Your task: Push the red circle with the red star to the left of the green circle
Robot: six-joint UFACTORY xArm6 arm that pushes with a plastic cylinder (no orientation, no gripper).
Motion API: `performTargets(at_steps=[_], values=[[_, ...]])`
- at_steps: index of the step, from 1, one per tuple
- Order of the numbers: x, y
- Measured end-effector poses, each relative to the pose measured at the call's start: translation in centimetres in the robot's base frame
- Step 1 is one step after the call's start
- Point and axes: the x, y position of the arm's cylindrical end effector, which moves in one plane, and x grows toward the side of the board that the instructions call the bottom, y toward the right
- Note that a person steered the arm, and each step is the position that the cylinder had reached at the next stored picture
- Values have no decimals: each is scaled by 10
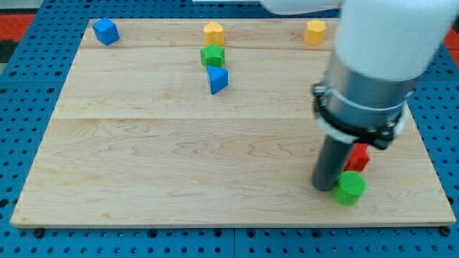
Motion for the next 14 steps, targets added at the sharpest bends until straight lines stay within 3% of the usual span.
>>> performTargets(at_steps=[2, 3, 4, 5, 6, 8, 14], values=[[-6, -87], [-3, -81], [-50, -55], [-91, 21], [-106, 98], [-60, 88], [-61, 15]])
